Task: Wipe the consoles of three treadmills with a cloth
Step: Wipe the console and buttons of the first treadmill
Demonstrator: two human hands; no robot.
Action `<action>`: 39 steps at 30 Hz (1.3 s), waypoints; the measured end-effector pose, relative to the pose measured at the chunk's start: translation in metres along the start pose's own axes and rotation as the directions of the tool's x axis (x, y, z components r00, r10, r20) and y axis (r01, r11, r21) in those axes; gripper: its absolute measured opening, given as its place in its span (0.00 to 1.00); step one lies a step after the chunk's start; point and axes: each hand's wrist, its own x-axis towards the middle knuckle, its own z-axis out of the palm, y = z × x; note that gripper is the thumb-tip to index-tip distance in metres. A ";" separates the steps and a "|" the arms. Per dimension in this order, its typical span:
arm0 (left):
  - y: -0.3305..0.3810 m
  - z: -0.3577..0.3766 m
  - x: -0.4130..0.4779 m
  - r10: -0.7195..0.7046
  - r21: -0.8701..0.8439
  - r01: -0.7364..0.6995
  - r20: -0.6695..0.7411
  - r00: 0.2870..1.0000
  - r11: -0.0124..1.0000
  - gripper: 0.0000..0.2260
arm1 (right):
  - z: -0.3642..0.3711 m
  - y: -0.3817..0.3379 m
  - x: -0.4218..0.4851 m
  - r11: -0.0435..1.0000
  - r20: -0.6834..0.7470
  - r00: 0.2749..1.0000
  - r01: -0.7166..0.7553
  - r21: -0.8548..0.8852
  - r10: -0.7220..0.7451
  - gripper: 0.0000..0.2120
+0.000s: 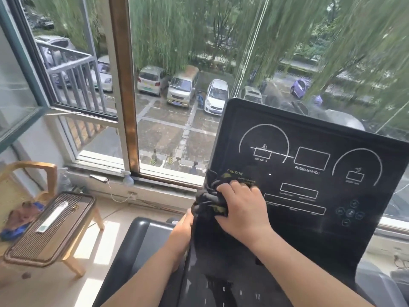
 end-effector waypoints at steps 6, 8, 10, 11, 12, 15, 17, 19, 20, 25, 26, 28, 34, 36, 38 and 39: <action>0.022 0.009 -0.038 0.101 0.112 -0.099 -0.008 0.995 0.989 0.18 | -0.082 0.030 0.113 0.986 -0.222 0.962 -0.147 0.073 0.160 0.25; 0.023 0.009 -0.037 0.095 0.113 -0.090 -0.037 0.995 0.989 0.18 | -0.095 0.033 0.133 0.971 -0.252 0.942 -0.190 0.148 0.223 0.24; 0.026 0.010 -0.041 0.084 0.128 -0.077 -0.051 0.995 0.989 0.19 | -0.086 0.030 0.131 0.955 -0.303 0.917 -0.197 0.223 0.260 0.22; 0.027 0.010 -0.043 0.075 0.137 -0.068 -0.052 0.996 0.988 0.19 | -0.077 0.027 0.124 0.944 -0.326 0.902 -0.200 0.262 0.282 0.20; 0.028 0.011 -0.045 0.074 0.133 -0.068 -0.043 0.996 0.989 0.18 | -0.067 0.022 0.114 0.934 -0.333 0.894 -0.203 0.294 0.299 0.20; 0.025 0.009 -0.044 0.051 0.140 -0.044 -0.043 0.998 0.989 0.18 | -0.033 0.009 0.073 0.960 -0.303 0.927 -0.153 0.234 0.222 0.19; 0.023 0.009 -0.041 0.035 0.130 -0.027 -0.063 0.997 0.991 0.18 | -0.012 0.004 0.038 0.991 -0.226 0.970 -0.068 0.113 0.093 0.20; 0.026 0.012 -0.041 0.006 0.131 0.005 -0.079 0.997 0.991 0.18 | 0.003 0.005 0.008 0.998 -0.128 0.990 0.056 0.015 -0.053 0.21; 0.027 0.013 -0.040 0.006 0.170 0.009 -0.086 0.996 0.985 0.18 | 0.004 0.010 0.000 0.994 -0.085 0.990 0.112 -0.011 -0.112 0.23; 0.042 0.018 -0.034 0.044 0.354 0.022 -0.176 0.983 0.935 0.18 | -0.038 0.058 0.033 0.994 -0.161 0.985 0.042 -0.097 -0.057 0.22; 0.058 0.022 -0.041 0.074 0.376 0.014 -0.219 0.973 0.927 0.15 | -0.052 0.068 0.046 0.997 -0.208 0.977 -0.053 -0.064 0.038 0.22; 0.083 0.028 -0.052 0.162 0.383 -0.037 -0.298 0.941 0.923 0.10 | -0.079 0.088 0.067 0.975 -0.234 0.946 -0.219 0.048 0.224 0.21; 0.131 0.070 -0.085 0.507 0.492 -0.311 -0.337 0.793 0.813 0.06 | -0.065 0.091 0.043 0.920 -0.321 0.866 -0.332 0.207 0.384 0.20; 0.131 0.087 -0.095 0.536 0.510 -0.354 -0.269 0.800 0.784 0.05 | -0.042 0.086 0.007 0.975 -0.256 0.941 -0.207 0.082 0.221 0.21; 0.125 0.101 -0.098 0.533 0.559 -0.353 -0.196 0.823 0.751 0.04 | -0.028 0.095 -0.026 0.999 -0.118 0.993 -0.032 -0.037 0.028 0.23; 0.122 0.108 -0.097 0.526 0.583 -0.343 -0.174 0.833 0.737 0.05 | -0.027 0.105 -0.037 0.997 -0.051 0.998 0.037 -0.067 -0.040 0.25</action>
